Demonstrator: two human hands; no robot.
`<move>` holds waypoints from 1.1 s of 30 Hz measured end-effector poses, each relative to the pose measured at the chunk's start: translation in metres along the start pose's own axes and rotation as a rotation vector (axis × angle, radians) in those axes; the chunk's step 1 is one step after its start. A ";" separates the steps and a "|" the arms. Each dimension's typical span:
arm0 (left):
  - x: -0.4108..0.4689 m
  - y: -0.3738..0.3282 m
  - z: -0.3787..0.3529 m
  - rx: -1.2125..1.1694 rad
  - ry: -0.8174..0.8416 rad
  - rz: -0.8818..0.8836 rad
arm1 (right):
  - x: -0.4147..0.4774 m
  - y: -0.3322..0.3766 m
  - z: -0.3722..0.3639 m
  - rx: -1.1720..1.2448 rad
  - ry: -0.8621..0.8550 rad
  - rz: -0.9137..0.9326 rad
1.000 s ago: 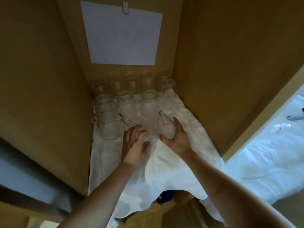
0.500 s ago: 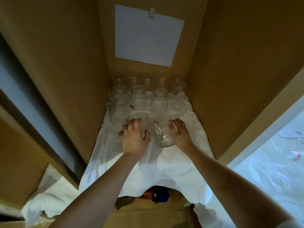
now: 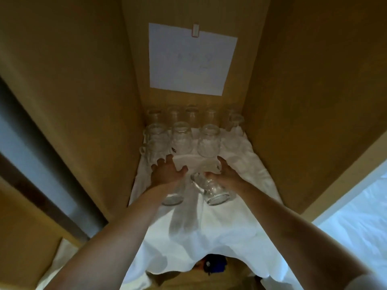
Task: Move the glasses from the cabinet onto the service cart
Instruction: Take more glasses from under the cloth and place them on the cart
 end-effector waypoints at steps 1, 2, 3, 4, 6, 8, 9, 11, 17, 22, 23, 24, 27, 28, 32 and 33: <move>0.003 0.000 -0.003 0.003 0.013 -0.005 | 0.004 -0.002 -0.002 -0.006 0.055 -0.028; 0.005 -0.001 -0.005 0.022 0.012 -0.020 | 0.008 -0.003 -0.004 -0.002 0.100 -0.049; 0.007 -0.003 -0.008 0.045 0.005 -0.036 | 0.012 -0.004 -0.005 0.027 0.130 -0.069; 0.008 -0.004 -0.010 0.069 -0.013 -0.054 | 0.014 -0.004 -0.006 0.071 0.143 -0.085; 0.011 -0.008 -0.013 0.119 -0.062 -0.105 | 0.023 -0.007 -0.009 0.158 0.144 -0.124; 0.012 -0.010 -0.012 0.146 -0.113 -0.143 | 0.032 -0.009 -0.011 0.189 0.153 -0.139; 0.011 -0.011 -0.013 0.138 -0.132 -0.145 | 0.035 -0.009 -0.011 0.184 0.171 -0.148; 0.009 -0.011 -0.014 0.126 -0.165 -0.130 | 0.038 -0.006 -0.011 0.142 0.251 -0.161; -0.001 -0.006 -0.013 0.141 -0.114 -0.003 | 0.048 0.003 -0.013 0.088 0.458 -0.166; -0.007 0.001 -0.011 0.095 -0.023 0.156 | 0.047 0.001 -0.012 0.085 0.477 -0.083; -0.010 0.000 -0.010 0.079 -0.014 0.177 | 0.048 -0.002 -0.012 0.097 0.472 -0.070; -0.011 0.000 -0.010 0.068 -0.009 0.189 | 0.049 -0.003 -0.011 0.114 0.467 -0.066; -0.019 -0.002 -0.006 0.063 -0.041 0.199 | 0.054 -0.006 -0.012 0.150 0.446 -0.054; -0.022 -0.003 -0.004 0.055 -0.061 0.191 | 0.055 -0.005 -0.011 0.154 0.432 -0.042; -0.034 -0.013 0.012 -0.009 -0.231 0.070 | 0.049 0.010 0.006 0.130 0.260 0.128; -0.037 -0.020 0.019 -0.029 -0.309 0.034 | 0.049 0.015 0.015 0.102 0.189 0.172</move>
Point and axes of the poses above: each hand's wrist, its own x-axis towards the middle knuckle, its own z-axis out of the back of the hand, y = z × x, the point moved 7 cm from there along x, towards the middle knuckle, and after that the axes turned 13 degrees about -z, right-handed, at the moved point
